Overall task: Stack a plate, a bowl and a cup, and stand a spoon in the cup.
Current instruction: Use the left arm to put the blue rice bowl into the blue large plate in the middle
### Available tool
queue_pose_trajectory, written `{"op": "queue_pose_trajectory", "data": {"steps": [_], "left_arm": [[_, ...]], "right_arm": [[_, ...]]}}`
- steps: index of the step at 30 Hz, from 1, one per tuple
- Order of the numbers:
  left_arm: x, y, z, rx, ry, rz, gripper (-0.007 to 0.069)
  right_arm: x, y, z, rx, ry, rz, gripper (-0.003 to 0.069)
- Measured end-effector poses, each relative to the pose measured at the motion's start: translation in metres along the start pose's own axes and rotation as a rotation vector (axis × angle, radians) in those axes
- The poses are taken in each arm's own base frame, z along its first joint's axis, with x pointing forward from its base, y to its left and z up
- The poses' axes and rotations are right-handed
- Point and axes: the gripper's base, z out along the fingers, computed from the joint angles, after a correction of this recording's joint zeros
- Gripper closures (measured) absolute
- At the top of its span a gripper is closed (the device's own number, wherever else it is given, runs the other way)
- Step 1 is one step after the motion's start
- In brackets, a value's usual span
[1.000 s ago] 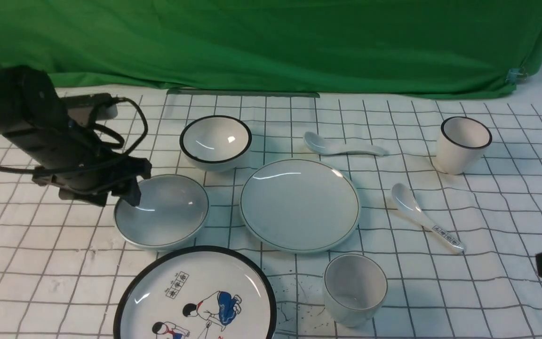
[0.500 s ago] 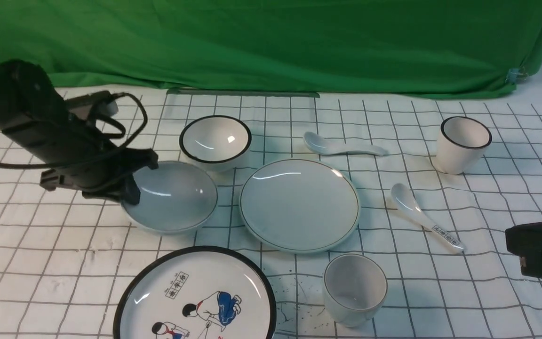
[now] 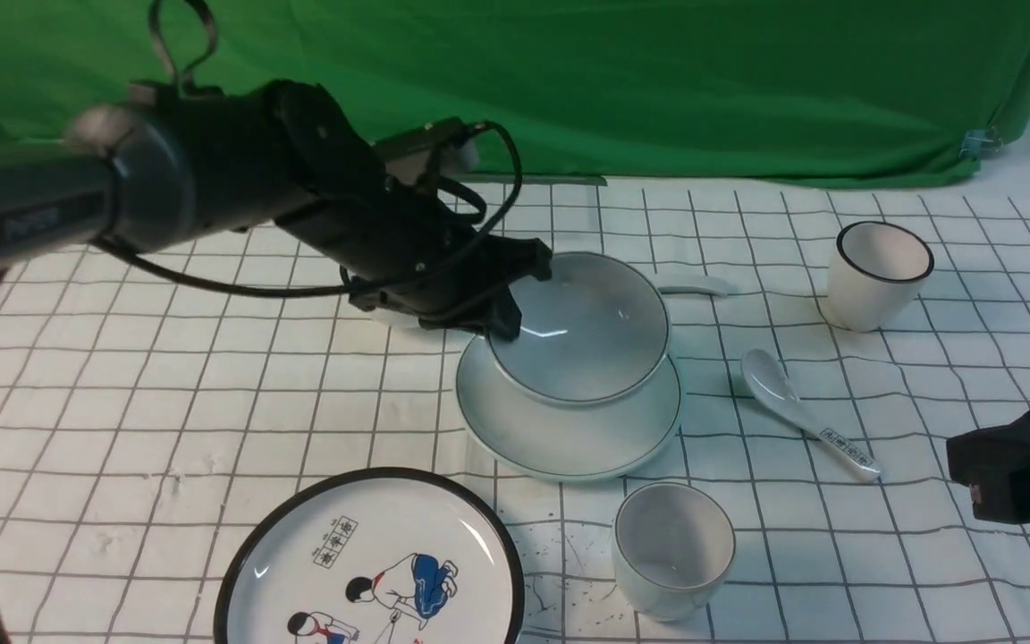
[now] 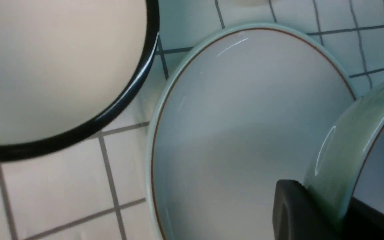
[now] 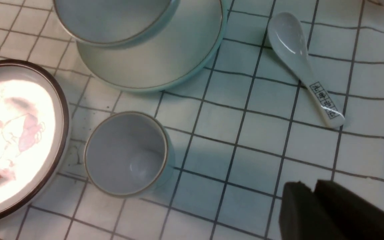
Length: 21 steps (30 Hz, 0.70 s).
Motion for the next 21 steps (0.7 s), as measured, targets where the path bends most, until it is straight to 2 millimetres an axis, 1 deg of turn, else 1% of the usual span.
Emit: {"op": "queue_pose_trajectory", "data": {"steps": [2, 6, 7, 10, 11, 12, 15, 17, 18, 20, 21], "left_arm": [[0.0, 0.004, 0.013, -0.008, 0.022, -0.01, 0.0588], [0.003, 0.012, 0.029, -0.024, 0.052, -0.017, 0.0588], [0.004, 0.012, 0.03, -0.025, 0.054, -0.018, 0.0588], [0.005, 0.014, 0.036, -0.025, 0.063, -0.032, 0.0588], [0.005, 0.014, 0.036, -0.024, 0.062, -0.032, 0.0588], [0.005, 0.014, 0.036, -0.024, 0.062, -0.033, 0.0588], [0.005, 0.014, 0.036, -0.023, 0.061, -0.031, 0.058], [0.004, 0.014, 0.036, -0.022, 0.059, -0.027, 0.0564], [0.004, 0.014, 0.036, -0.022, 0.059, -0.023, 0.0539], [0.003, 0.013, 0.035, -0.022, 0.053, -0.021, 0.0506], [0.003, 0.013, 0.035, -0.023, 0.051, -0.019, 0.0457]], "right_arm": [[0.0, 0.0, 0.001, 0.001, 0.005, 0.0, 0.0547], [-0.003, 0.0, 0.007, 0.004, 0.037, 0.002, 0.0511], [-0.003, 0.0, 0.007, 0.005, 0.04, 0.002, 0.0508], [-0.014, 0.002, 0.014, 0.008, 0.092, 0.004, 0.0451], [-0.016, 0.002, 0.016, 0.008, 0.099, 0.005, 0.0447], [-0.021, 0.003, 0.021, 0.004, 0.131, 0.012, 0.041], [-0.027, 0.006, 0.034, -0.024, 0.195, 0.022, 0.0361], [-0.03, 0.01, 0.045, -0.064, 0.237, 0.022, 0.0314], [-0.032, 0.013, 0.053, -0.096, 0.268, 0.019, 0.0278], [-0.032, 0.014, 0.062, -0.118, 0.297, 0.021, 0.0249], [-0.032, 0.015, 0.071, -0.133, 0.328, 0.031, 0.022]]}}
